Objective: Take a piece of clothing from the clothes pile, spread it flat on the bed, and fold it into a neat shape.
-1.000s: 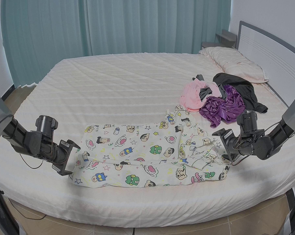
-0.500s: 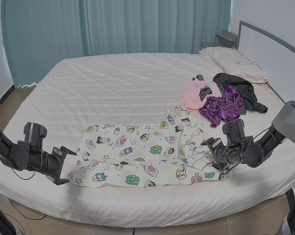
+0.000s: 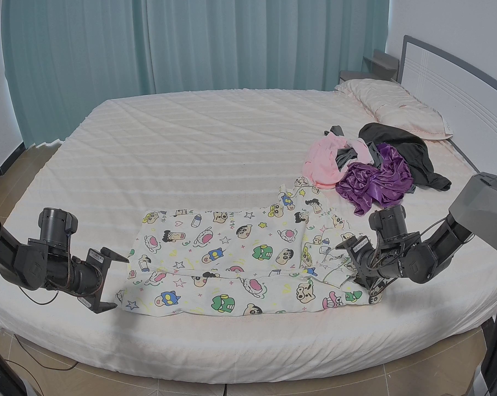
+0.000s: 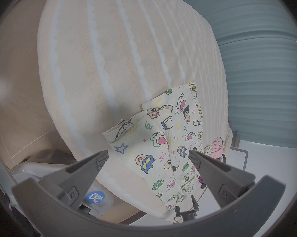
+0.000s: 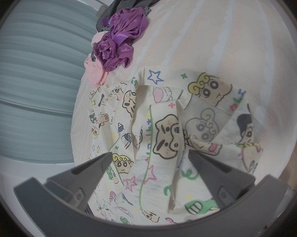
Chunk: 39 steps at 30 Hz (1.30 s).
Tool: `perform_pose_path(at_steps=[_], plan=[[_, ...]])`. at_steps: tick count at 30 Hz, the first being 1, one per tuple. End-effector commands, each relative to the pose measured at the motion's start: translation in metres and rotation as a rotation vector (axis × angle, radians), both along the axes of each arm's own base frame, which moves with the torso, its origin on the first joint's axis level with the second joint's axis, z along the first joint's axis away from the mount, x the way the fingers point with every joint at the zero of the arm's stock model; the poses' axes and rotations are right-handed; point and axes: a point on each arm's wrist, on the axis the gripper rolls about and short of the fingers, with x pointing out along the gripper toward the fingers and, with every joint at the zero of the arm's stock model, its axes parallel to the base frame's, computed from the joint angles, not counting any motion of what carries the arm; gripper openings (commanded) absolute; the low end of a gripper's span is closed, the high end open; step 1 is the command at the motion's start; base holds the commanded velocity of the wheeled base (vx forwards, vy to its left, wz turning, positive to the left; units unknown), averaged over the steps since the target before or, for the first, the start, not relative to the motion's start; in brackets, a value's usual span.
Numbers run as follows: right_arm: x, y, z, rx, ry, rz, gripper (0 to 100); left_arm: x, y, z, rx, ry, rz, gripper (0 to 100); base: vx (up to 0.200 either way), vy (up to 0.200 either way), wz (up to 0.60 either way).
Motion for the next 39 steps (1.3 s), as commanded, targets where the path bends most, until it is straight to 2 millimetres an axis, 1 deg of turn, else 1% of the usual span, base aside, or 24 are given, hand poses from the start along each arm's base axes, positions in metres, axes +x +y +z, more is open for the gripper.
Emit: perform_pose_path(at_steps=[1,5,12,13,16,19,22,25,26,27,31,39], plan=[[0.006,0.002,-0.009,-0.004,0.012,-0.002,0,0.000,0.000,0.000,-0.001,0.001,0.002,100,0.000,0.000,0.00],[0.003,0.001,-0.008,-0.013,0.022,-0.007,0,0.000,0.000,-0.001,0.000,0.002,0.001,100,0.000,0.000,0.00],[-0.004,-0.002,0.001,-0.040,0.003,-0.035,0,0.000,0.000,-0.001,0.000,0.005,-0.001,100,0.000,0.000,0.00],[-0.009,-0.001,0.011,-0.035,-0.017,-0.030,0,0.000,0.000,-0.002,0.000,0.007,-0.001,100,0.000,0.000,0.00],[-0.018,0.002,0.025,-0.035,-0.039,-0.015,0,-0.001,-0.001,-0.003,0.000,0.011,-0.006,100,0.000,0.000,0.00],[-0.032,0.007,0.041,-0.062,-0.053,-0.002,0,-0.003,-0.005,-0.005,0.000,0.018,-0.019,100,0.000,0.000,0.00],[-0.042,0.013,0.048,-0.097,-0.049,0.017,0,-0.004,-0.007,-0.005,0.000,0.014,-0.027,100,0.000,0.000,0.00],[-0.054,0.019,0.045,-0.156,-0.032,0.031,0,-0.004,-0.007,-0.006,0.000,0.008,-0.027,100,0.000,0.000,0.00],[-0.054,0.019,0.045,-0.156,-0.032,0.031,0,-0.004,-0.007,-0.006,0.000,0.008,-0.027,100,0.000,0.000,0.00],[-0.062,0.023,0.040,-0.191,-0.021,0.038,0,-0.005,-0.007,-0.006,0.000,0.010,-0.027,100,0.000,0.000,0.00],[-0.075,0.026,0.036,-0.237,-0.017,0.051,0,-0.005,-0.008,-0.006,0.000,0.008,-0.029,100,0.000,0.000,0.00],[-0.087,0.028,0.031,-0.272,0.001,0.067,0,-0.005,-0.008,-0.007,0.000,0.011,-0.029,100,0.000,0.000,0.00]])
